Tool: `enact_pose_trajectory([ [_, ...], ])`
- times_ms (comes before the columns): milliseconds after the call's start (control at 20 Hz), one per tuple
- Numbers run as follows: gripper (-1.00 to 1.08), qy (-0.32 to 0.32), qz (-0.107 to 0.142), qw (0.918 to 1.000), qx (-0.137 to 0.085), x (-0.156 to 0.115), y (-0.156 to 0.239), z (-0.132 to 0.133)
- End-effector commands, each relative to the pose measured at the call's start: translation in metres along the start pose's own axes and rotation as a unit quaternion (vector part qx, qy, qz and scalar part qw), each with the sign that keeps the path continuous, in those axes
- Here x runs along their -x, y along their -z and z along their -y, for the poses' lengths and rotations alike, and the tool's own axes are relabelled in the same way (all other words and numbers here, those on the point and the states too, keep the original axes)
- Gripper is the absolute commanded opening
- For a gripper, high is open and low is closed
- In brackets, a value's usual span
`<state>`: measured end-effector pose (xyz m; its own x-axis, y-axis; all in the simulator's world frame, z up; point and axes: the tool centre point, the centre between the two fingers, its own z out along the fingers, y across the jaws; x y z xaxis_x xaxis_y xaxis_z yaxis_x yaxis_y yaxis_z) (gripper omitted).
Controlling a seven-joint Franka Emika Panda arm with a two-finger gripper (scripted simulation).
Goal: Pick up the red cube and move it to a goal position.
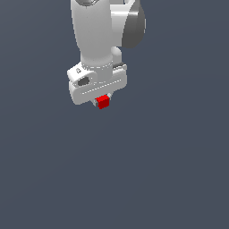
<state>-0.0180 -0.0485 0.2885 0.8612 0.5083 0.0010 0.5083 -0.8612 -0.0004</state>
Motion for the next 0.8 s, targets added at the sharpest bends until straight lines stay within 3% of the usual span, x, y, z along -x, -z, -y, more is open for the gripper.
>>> enact_pose_trajectory([
  [0, -1.0, 0.0, 0.0, 1.0, 0.0, 0.006, 0.029, -0.002],
  [750, -1.0, 0.0, 0.0, 1.0, 0.0, 0.029, 0.169, -0.018],
])
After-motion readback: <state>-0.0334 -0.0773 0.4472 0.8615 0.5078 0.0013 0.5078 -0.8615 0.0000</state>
